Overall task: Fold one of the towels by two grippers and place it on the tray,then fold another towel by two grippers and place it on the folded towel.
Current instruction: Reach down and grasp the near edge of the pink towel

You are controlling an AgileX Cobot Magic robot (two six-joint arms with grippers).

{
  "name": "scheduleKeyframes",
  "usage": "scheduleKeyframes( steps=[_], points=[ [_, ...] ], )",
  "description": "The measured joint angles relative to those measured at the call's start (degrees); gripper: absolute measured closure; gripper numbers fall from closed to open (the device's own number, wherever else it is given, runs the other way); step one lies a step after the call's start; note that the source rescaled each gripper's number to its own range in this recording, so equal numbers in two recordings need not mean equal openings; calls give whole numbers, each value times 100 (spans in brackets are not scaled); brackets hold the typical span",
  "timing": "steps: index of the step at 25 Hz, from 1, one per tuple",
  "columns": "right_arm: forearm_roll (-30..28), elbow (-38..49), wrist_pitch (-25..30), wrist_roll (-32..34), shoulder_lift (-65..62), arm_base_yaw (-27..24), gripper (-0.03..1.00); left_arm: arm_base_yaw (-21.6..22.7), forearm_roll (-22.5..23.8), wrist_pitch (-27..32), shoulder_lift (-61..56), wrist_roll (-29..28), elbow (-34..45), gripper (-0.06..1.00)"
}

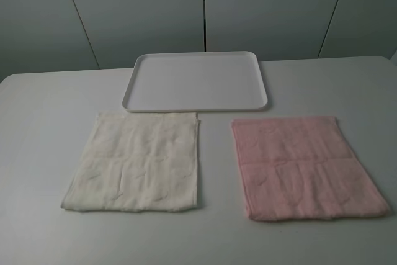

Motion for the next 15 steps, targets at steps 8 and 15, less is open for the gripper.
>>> scheduleKeyframes(
  steps=[8,15],
  points=[
    [165,0,0,0,0,0,-3,0,-3,0,22,-68,0,-1],
    [215,-13,-112,162,0,0,-3,0,-318,-161,1283,474,-399,-1]
  ],
)
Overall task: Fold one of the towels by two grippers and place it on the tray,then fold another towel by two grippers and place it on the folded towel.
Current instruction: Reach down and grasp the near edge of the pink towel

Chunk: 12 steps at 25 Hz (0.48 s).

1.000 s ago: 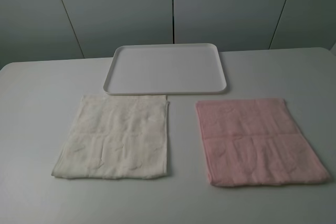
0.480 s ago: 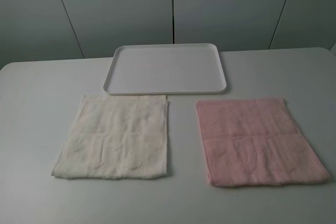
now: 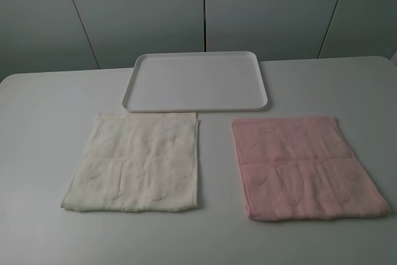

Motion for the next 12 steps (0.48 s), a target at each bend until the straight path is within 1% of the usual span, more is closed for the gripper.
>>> scheduleKeyframes(
  steps=[2,5,9,12],
  points=[
    [0,-71,-128,96,84,0,-3,0,-64,-135,581,228,-151,-1],
    [10,-214,-264,161,609,0,-3,0,-329,-420,1416,839,-405,-1],
    [108,-525,-303,161,1745,0,-3,0,-1069,-941,2524,1942,-784,-1],
    [108,-891,-435,6,2705,0,-3,0,-1711,-1073,3368,2674,-1163,-1]
  ],
)
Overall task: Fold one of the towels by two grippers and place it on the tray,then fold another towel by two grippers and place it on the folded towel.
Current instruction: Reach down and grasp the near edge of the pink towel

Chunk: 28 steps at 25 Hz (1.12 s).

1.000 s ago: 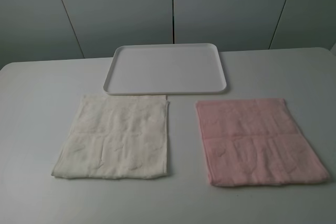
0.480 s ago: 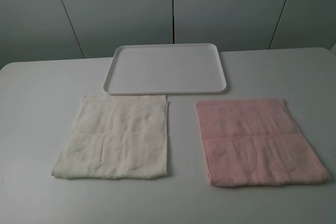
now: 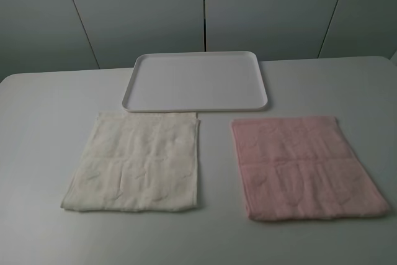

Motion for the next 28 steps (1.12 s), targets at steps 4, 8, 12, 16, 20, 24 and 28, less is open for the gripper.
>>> scheduleKeyframes(
  steps=[4,8,12,16,20,24,28],
  points=[
    [-21,-880,-208,-333,1245,0,-3,-153,-612,-150,1146,621,-629,-1],
    [-157,-1870,-151,-609,2184,0,-3,-936,-657,-370,2017,788,-1232,-1],
    [-485,-2318,-101,-682,2740,0,-3,-2195,-518,-762,2840,813,-1730,-1],
    [-635,-2352,19,-695,3120,-184,-3,-3294,-265,-874,3804,813,-2314,-1],
    [-716,-2352,58,-718,3401,-526,-3,-4140,-38,-617,4748,813,-3077,-1],
    [-743,-2352,193,-767,3691,-659,-3,-5060,566,35,5573,813,-3764,-1],
    [-810,-2352,311,-781,3911,-659,-3,-5895,1045,457,6269,706,-4058,-1]
  ],
)
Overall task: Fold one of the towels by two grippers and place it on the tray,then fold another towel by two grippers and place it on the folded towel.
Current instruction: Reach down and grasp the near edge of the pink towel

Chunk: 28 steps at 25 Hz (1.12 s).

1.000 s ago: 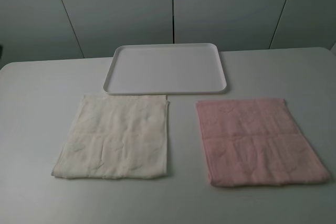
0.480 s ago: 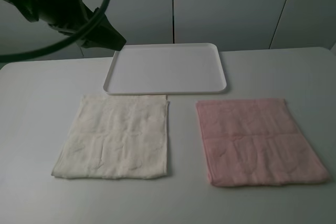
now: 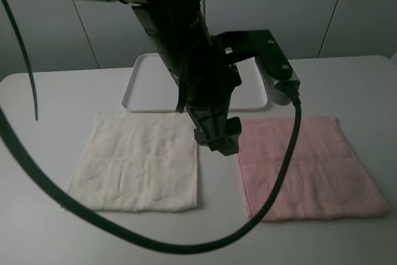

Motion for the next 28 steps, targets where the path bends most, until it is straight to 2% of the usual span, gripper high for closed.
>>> scheduleKeyframes(
  steps=[5,9,14,22,28],
  points=[
    [-40,0,43,0,132,0,-3,-830,83,39,669,-24,-27,-1],
    [-40,0,105,-13,248,0,-3,-1280,93,-35,1080,-212,-27,-1],
    [-40,0,273,-37,366,0,-3,-1383,218,-71,1411,-620,-41,-1],
    [-40,81,543,-308,596,-13,-3,-1383,413,-556,1502,-890,-41,-1],
    [-40,320,712,-718,683,-13,-3,-1383,592,-330,1727,-1004,-488,-1]
  ],
)
